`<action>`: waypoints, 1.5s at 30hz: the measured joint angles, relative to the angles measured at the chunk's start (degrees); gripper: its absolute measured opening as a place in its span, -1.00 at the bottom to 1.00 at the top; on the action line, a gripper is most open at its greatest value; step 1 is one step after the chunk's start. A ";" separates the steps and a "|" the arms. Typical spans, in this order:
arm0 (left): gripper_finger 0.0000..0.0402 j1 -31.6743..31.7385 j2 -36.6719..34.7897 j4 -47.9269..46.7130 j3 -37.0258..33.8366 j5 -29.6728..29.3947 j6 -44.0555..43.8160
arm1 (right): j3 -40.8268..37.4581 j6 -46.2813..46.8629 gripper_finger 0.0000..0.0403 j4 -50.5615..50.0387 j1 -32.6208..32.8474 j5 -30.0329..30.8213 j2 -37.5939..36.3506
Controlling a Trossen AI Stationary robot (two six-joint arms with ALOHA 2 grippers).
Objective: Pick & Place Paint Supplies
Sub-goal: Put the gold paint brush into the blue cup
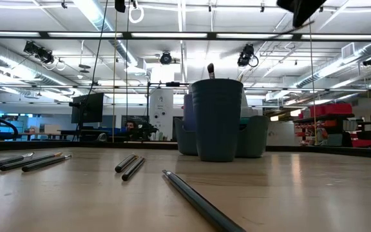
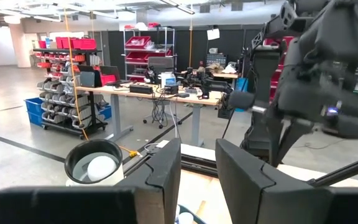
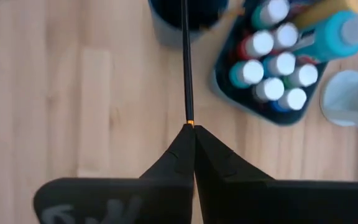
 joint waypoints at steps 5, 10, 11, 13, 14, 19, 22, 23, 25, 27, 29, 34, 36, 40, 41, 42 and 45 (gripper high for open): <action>-0.46 -0.02 0.00 -0.02 0.00 0.01 0.00 | 7.59 -8.15 -1.00 -9.46 -3.37 -0.47 8.63; -0.46 0.00 -0.01 -0.02 0.00 -0.01 1.20 | 15.11 -16.28 -1.00 -11.50 -5.13 -1.90 16.68; -0.46 -0.01 0.00 -0.02 0.00 -0.01 1.68 | 16.36 -18.25 -1.00 -11.59 -5.20 -1.45 17.94; -0.46 -0.01 -0.01 -0.01 0.00 -0.01 2.43 | 18.07 -21.61 -1.00 -11.69 -5.41 0.45 20.14; -0.46 -0.02 0.00 -0.02 0.00 -0.01 2.58 | 18.56 -23.22 -1.00 -11.59 -5.53 1.58 21.06; -0.46 -0.02 -0.01 -0.04 0.00 -0.01 2.60 | 18.80 -27.93 -0.99 -7.49 -6.32 4.00 24.30; -0.46 0.00 0.00 -0.11 0.00 -0.01 2.60 | 18.78 -29.81 -0.94 -3.61 -6.31 4.08 25.33; -0.46 -0.01 0.00 -0.09 0.00 -0.01 2.60 | 18.78 -30.21 -0.92 -2.02 -6.31 3.97 25.41; -0.46 0.00 0.00 -0.07 0.00 -0.01 2.60 | 18.78 -30.25 -0.88 1.48 -6.26 3.93 25.48; -0.46 -0.01 0.00 -0.07 0.00 -0.01 2.59 | 18.78 -29.26 -0.84 4.35 -6.27 3.12 25.51; -0.46 0.00 0.00 -0.07 0.00 -0.01 2.59 | 18.78 -28.06 -0.80 6.30 -6.28 0.93 25.51; -0.46 0.00 0.00 -0.07 0.00 -0.01 2.47 | 18.78 -21.85 -0.70 9.06 -6.28 -1.23 25.51; -0.46 0.00 -0.01 -0.07 0.00 -0.01 2.45 | 18.78 -18.02 -0.68 10.03 -6.20 -0.72 25.51; -0.46 -0.02 0.00 0.00 0.00 0.47 2.38 | 18.78 -14.91 -0.64 9.94 -4.75 -0.41 25.51; -0.46 -0.02 0.00 0.01 0.00 1.15 2.36 | 18.78 -14.35 -0.64 10.02 -4.01 -0.21 25.51; -0.46 -0.01 -0.01 0.10 0.00 1.83 2.09 | 18.77 -13.28 -0.64 10.81 -3.11 -0.09 25.51; -0.46 -0.02 -0.02 0.16 0.00 4.03 -0.24 | 17.81 -10.79 -0.66 16.04 -0.22 0.92 25.45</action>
